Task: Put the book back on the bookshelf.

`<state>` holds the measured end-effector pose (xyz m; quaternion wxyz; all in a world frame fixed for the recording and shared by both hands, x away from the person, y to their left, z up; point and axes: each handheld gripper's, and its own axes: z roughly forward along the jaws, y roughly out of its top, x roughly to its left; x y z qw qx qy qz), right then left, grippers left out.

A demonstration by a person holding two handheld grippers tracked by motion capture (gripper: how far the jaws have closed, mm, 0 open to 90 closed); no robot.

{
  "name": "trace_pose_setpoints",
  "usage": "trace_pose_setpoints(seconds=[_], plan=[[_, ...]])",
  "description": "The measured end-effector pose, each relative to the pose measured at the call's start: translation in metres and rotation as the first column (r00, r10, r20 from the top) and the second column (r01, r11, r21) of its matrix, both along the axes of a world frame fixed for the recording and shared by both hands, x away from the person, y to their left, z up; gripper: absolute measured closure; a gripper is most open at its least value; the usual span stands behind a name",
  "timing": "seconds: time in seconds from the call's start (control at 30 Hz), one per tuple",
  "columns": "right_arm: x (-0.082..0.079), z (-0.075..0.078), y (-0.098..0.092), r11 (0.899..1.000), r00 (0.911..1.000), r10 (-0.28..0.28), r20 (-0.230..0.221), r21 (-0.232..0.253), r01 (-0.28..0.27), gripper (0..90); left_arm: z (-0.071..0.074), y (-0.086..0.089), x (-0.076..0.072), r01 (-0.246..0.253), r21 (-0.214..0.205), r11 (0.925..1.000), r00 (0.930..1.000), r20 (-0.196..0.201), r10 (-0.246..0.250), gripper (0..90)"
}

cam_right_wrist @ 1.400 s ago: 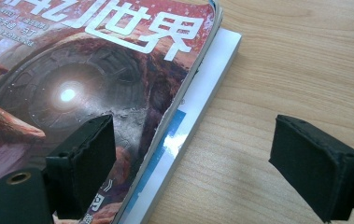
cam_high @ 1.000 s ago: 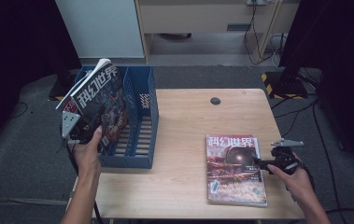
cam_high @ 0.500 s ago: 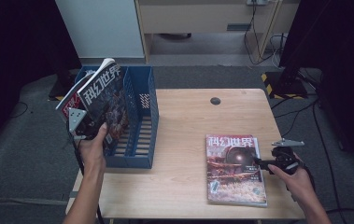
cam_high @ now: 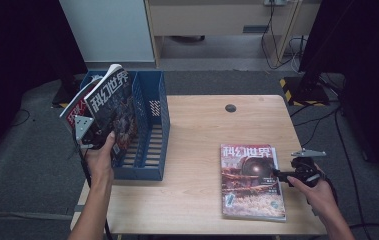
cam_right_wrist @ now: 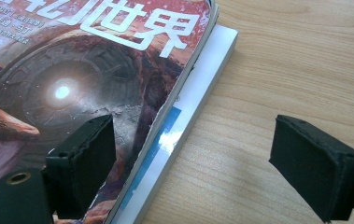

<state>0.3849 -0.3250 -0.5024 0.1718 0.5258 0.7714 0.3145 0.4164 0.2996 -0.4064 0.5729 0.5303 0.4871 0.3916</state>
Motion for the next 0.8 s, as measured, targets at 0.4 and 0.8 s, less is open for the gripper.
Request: trace_pose_setpoints(seconds=[0.4,0.8], plan=[[-0.0004,0.0004,-0.0016,1.0,1.0,0.001,-0.004,-0.001,-0.001,14.3,-0.0082,-0.0022,0.0058,0.007,-0.002,1.0,0.9997,-0.024,-0.007,82.2],[-0.0004,0.0003,-0.0009,1.0,1.0,0.001,-0.006,0.0,-0.001,14.3,-0.0085,-0.0034,0.0066,0.036,-0.012,0.9993,0.9987,-0.036,-0.036,81.6]])
